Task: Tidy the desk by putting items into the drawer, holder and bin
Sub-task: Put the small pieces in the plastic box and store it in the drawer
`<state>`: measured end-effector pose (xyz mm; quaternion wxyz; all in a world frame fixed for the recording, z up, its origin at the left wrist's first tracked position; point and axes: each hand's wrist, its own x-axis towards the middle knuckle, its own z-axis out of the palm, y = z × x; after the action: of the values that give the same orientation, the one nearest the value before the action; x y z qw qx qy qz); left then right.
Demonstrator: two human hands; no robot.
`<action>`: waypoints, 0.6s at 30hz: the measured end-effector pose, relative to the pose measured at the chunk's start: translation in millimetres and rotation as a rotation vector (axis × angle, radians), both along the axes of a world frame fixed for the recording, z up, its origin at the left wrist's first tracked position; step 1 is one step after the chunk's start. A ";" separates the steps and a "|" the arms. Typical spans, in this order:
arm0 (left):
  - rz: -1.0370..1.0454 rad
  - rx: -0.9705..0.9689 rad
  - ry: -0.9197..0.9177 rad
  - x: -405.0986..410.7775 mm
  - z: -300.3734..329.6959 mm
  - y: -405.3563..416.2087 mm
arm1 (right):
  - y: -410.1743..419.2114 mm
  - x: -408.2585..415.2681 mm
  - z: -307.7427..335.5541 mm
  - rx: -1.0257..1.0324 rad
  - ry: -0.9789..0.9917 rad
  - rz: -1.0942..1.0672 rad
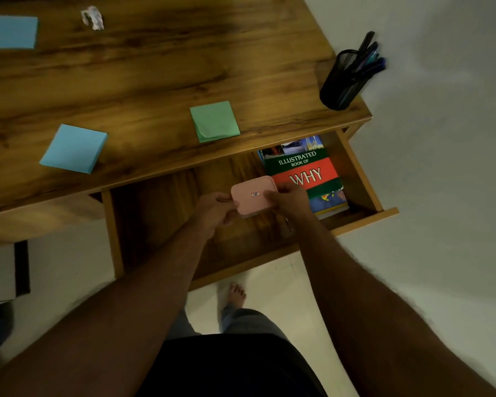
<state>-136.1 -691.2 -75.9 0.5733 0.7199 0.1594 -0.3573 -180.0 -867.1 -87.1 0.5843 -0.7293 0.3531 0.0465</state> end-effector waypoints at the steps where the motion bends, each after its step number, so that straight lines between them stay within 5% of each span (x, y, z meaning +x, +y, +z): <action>1: 0.011 -0.015 0.011 -0.3 -2.7 -0.6 | -1.9 -0.6 0.5 0.019 0.001 0.001; 8: 0.108 0.024 -0.137 14.1 0.6 -7.6 | 0.9 23.4 6.6 0.041 -0.012 0.014; 18: 0.184 -0.051 -0.086 41.9 -0.2 -18.8 | -5.7 65.3 6.7 0.014 -0.005 -0.003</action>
<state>-94.2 -709.9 -76.0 0.6282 0.7021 0.1908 -0.2757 -114.7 -872.8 -80.4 0.5905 -0.7246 0.3523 0.0461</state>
